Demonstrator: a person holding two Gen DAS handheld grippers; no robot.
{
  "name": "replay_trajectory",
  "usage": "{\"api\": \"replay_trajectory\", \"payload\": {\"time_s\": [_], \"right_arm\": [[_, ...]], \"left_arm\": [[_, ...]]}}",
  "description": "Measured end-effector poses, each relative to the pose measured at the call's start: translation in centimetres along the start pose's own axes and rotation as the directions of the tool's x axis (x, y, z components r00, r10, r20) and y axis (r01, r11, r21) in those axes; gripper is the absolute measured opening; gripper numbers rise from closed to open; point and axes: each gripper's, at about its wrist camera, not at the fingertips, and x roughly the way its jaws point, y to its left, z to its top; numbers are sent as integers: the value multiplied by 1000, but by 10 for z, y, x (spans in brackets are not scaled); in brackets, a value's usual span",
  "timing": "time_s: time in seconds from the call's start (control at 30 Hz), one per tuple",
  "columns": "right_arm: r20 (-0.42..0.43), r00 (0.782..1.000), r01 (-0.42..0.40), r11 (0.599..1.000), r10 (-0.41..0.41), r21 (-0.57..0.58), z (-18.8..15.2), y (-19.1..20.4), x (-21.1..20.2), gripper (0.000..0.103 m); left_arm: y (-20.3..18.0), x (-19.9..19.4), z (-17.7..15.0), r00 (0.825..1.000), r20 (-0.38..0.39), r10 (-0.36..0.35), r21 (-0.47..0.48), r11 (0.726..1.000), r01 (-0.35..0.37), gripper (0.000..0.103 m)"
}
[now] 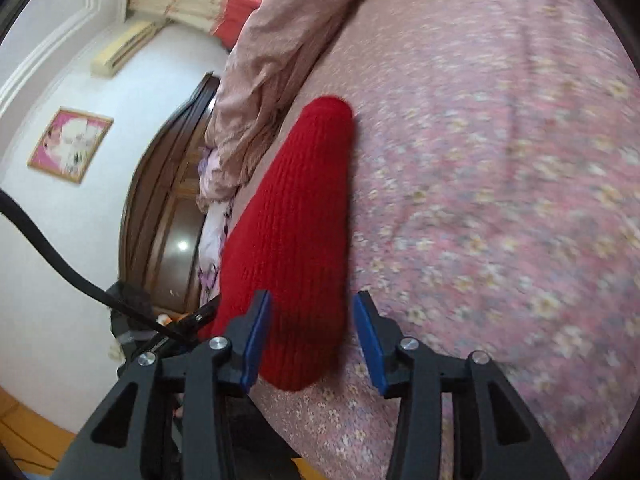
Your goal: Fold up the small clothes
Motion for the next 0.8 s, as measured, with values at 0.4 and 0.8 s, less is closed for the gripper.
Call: {"api": "replay_trajectory", "payload": {"time_s": [0.4, 0.8], "right_arm": [[50, 972, -232, 967, 228, 102, -41, -20, 33, 42], [209, 961, -208, 973, 183, 103, -4, -7, 51, 54]], "left_arm": [[-204, 84, 76, 972, -165, 169, 505, 861, -63, 71], [-219, 156, 55, 835, -149, 529, 615, 711, -341, 52]]}}
